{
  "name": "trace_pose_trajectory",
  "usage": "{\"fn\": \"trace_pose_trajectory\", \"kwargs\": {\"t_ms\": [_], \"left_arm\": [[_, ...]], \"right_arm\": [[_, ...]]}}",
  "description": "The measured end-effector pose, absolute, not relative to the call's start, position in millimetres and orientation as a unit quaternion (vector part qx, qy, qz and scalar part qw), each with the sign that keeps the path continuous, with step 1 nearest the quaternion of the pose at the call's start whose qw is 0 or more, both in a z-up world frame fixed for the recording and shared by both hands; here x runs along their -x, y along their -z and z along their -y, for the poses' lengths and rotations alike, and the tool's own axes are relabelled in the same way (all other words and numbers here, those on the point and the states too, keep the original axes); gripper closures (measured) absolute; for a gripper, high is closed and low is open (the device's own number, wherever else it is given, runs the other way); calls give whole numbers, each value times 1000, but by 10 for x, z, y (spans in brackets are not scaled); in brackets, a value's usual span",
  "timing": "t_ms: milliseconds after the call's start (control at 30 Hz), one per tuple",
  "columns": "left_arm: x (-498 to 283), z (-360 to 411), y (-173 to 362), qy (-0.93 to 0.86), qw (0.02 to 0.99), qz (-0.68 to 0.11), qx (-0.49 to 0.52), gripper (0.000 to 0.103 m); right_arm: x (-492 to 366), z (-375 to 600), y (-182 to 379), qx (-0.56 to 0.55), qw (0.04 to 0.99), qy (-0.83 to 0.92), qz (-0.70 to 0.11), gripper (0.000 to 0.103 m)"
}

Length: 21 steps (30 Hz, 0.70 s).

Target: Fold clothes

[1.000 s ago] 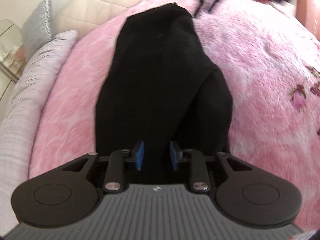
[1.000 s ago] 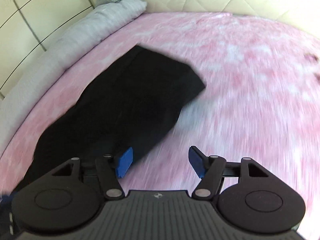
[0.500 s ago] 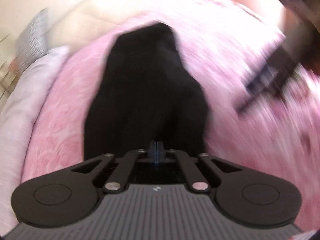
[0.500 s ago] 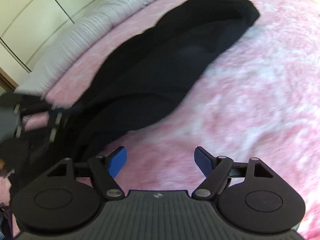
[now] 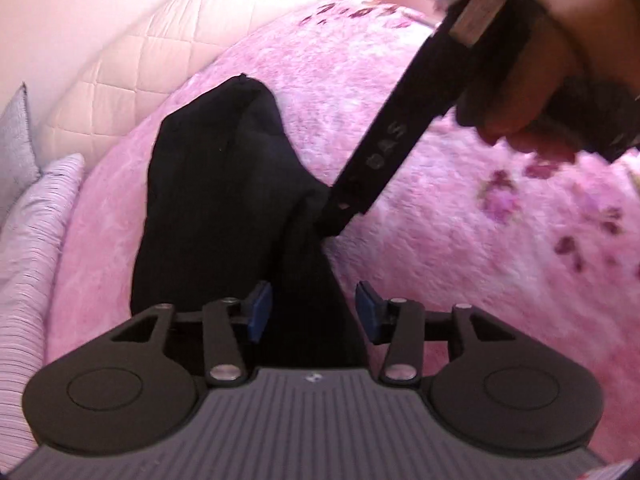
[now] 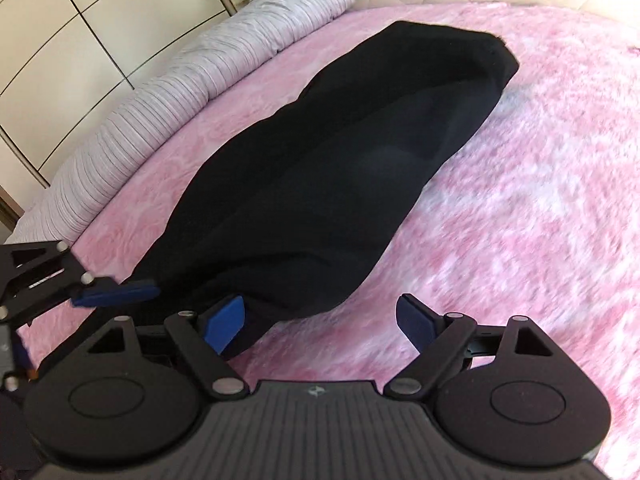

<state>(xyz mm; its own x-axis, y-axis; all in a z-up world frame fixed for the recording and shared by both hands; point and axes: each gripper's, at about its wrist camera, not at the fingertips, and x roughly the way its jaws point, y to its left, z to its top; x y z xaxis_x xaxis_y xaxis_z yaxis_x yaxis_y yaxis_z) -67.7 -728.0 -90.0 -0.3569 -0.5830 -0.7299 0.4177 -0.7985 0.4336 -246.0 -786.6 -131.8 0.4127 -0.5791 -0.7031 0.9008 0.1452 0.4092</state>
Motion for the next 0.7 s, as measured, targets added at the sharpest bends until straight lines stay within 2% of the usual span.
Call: {"fn": "trace_pose_trajectory", "kwargs": {"t_ms": [33,67,100,267,333,700], "left_arm": [[702,7337,909,818,313,79,-477,68],[706,7437,891,817,320,55,-475,86],[681,7553,853,819,327,23,-472,98],[321,8083,618,823,364,-137,-415,100],[199,8195,570,823,361,-174,-403,101],[11,8463,447,833,315,-195,-410,102]], "right_arm": [[2489,7858,1314,-414,729,509,-195,17],[2543,7850,1328,-419,725,511,-195,17],[2590,7824,1343,-425,719,514,-194,17],[2532,7712,1342,-434,727,498,-185,15],[2425,7706,1337,-437,735,486,-181,15],[1743,7918,1450,-432,754,455,-195,15]]}}
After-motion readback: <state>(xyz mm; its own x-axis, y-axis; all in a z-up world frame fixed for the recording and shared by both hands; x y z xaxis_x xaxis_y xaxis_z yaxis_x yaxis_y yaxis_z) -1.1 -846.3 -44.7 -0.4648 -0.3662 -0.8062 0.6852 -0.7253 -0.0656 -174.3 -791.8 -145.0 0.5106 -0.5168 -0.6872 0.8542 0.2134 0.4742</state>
